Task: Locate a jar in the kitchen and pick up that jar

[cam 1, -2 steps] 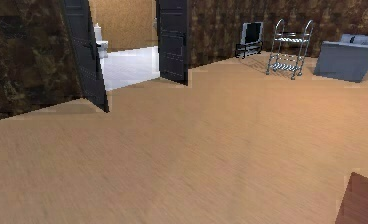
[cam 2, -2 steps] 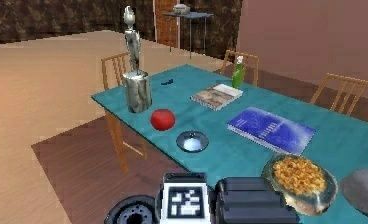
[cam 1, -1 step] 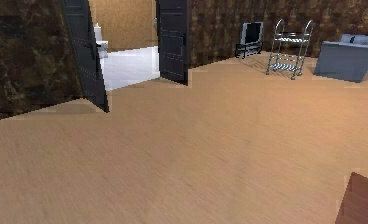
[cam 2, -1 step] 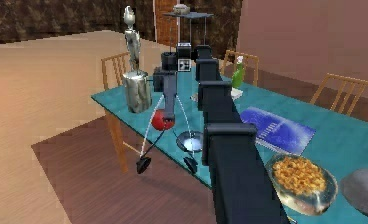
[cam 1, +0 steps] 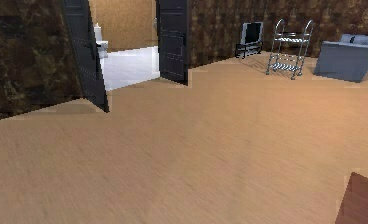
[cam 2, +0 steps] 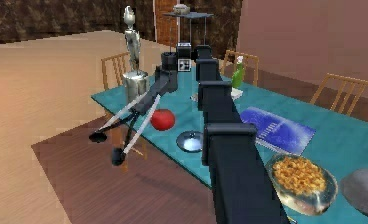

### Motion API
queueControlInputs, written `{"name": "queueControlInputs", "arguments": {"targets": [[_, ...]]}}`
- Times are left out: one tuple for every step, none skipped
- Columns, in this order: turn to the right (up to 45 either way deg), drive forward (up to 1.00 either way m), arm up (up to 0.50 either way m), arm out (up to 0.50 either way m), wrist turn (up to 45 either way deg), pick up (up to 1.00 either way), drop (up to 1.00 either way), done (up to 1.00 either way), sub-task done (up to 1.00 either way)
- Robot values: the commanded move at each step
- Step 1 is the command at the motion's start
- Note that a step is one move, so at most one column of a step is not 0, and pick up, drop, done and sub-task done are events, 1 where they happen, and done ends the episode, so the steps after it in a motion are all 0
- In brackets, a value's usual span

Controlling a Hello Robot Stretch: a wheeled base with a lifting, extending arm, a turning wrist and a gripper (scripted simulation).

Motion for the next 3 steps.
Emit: {"name": "queueControlInputs", "arguments": {"targets": [[0.0, 0.00, 0.00, 0.00, 45.0, 0.00, 0.00, 0.00, 0.00], [0.0, 0.00, 0.00, 0.00, 45.0, 0.00, 0.00, 0.00, 0.00], [0.0, 0.00, 0.00, 0.00, 45.0, 0.00, 0.00, 0.00, 0.00]]}}
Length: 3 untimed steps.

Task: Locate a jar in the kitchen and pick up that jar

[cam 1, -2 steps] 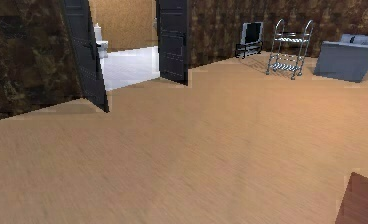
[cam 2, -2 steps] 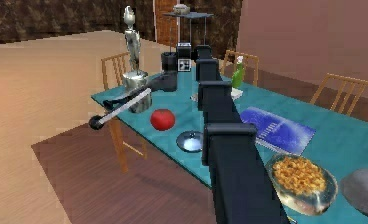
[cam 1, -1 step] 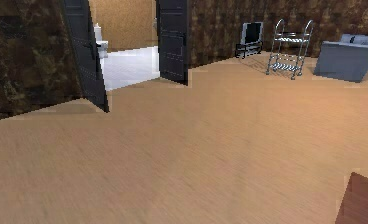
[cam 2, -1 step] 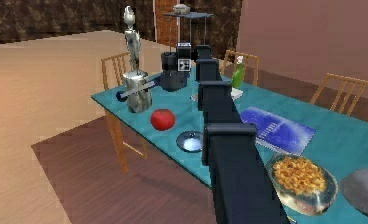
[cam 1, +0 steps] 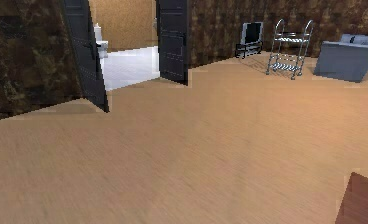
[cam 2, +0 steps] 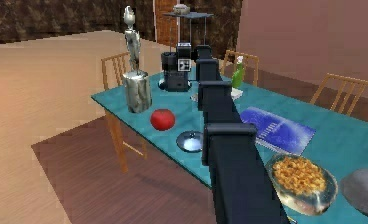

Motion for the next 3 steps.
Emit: {"name": "queueControlInputs", "arguments": {"targets": [[0.0, 0.00, 0.00, 0.00, 12.0, 0.00, 0.00, 0.00, 0.00], [0.0, 0.00, -0.30, 0.00, 0.0, 0.00, 0.00, 0.00, 0.00], [0.0, 0.00, 0.00, 0.00, 0.0, 1.00, 0.00, 0.00, 0.00]]}}
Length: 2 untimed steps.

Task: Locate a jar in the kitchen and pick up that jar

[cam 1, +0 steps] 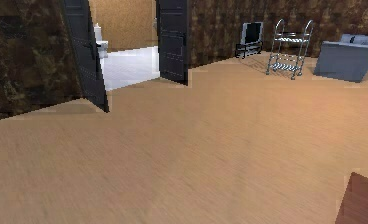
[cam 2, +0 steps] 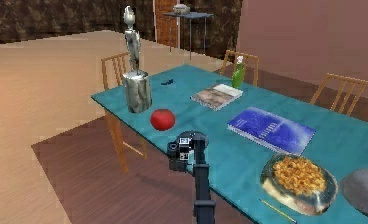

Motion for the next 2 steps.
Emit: {"name": "queueControlInputs", "arguments": {"targets": [[0.0, 0.00, 0.10, 0.00, 0.0, 0.00, 0.00, 0.00, 0.00], [0.0, 0.00, 0.00, 0.00, 0.0, 0.00, 0.00, 1.00, 0.00]]}}
